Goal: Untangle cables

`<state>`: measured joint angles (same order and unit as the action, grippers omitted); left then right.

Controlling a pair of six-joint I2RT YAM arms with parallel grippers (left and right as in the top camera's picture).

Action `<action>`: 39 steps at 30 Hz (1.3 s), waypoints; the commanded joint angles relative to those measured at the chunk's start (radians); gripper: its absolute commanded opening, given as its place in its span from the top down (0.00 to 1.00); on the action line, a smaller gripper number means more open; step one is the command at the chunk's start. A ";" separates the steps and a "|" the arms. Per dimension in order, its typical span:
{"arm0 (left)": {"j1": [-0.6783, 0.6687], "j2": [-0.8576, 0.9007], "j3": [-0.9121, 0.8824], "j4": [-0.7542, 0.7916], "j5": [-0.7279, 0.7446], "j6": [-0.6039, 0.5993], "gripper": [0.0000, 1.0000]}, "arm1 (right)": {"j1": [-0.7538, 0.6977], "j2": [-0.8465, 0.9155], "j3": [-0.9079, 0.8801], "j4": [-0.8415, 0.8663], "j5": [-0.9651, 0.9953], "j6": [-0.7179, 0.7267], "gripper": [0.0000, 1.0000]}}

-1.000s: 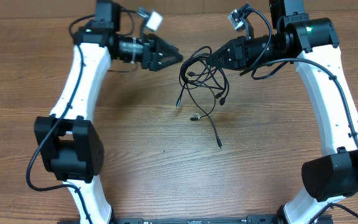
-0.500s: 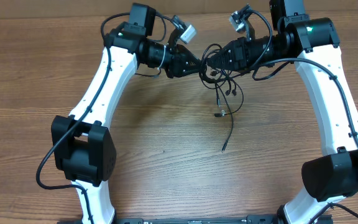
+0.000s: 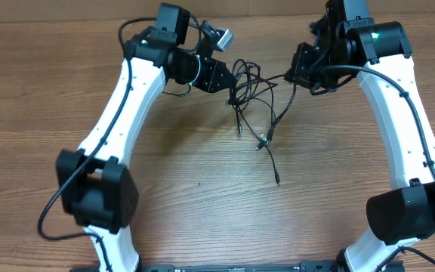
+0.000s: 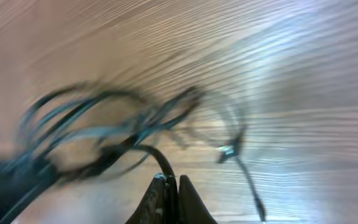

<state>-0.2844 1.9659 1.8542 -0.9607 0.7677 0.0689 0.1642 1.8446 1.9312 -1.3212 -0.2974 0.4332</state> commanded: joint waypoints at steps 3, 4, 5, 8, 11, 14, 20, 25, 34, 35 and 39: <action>0.000 -0.164 0.029 -0.119 -0.071 -0.151 0.96 | -0.003 0.002 0.002 -0.012 0.143 0.044 0.86; 0.004 -0.172 0.029 -0.140 -0.069 -0.163 0.96 | -0.003 0.002 0.010 -0.017 0.108 0.004 0.78; 0.008 -0.179 0.029 -0.158 -0.067 -0.164 0.96 | -0.003 0.002 0.029 -0.029 0.051 -0.059 0.67; 0.018 -0.194 0.029 -0.193 -0.053 -0.174 0.96 | -0.003 0.002 0.126 -0.097 -0.038 -0.139 0.53; 0.039 -0.195 0.029 -0.177 -0.053 -0.253 0.96 | 0.003 0.002 0.276 -0.178 -0.226 -0.229 0.44; 0.076 -0.195 0.029 -0.130 -0.053 -0.413 0.96 | 0.027 0.002 0.292 -0.189 -0.298 -0.265 0.42; 0.143 -0.195 0.029 -0.054 0.044 -0.742 0.96 | 0.100 0.017 0.164 -0.088 -0.290 -0.272 0.45; 0.146 -0.195 0.029 -0.060 0.072 -0.972 0.96 | 0.105 0.017 -0.008 0.089 -0.448 -0.298 0.50; 0.146 -0.195 0.029 -0.106 0.060 -1.334 0.96 | 0.176 0.017 -0.026 0.186 -0.579 -0.584 0.60; 0.146 -0.195 0.029 -0.109 0.060 -1.334 0.96 | 0.187 0.017 -0.026 0.197 -0.579 -0.606 0.60; 0.146 -0.195 0.029 -0.114 0.061 -1.333 0.96 | 0.220 0.017 -0.027 0.242 -0.556 -0.625 0.59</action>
<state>-0.1356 1.7962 1.8618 -1.0744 0.8005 -1.2293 0.3691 1.8717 1.9057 -1.1038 -0.8513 -0.1398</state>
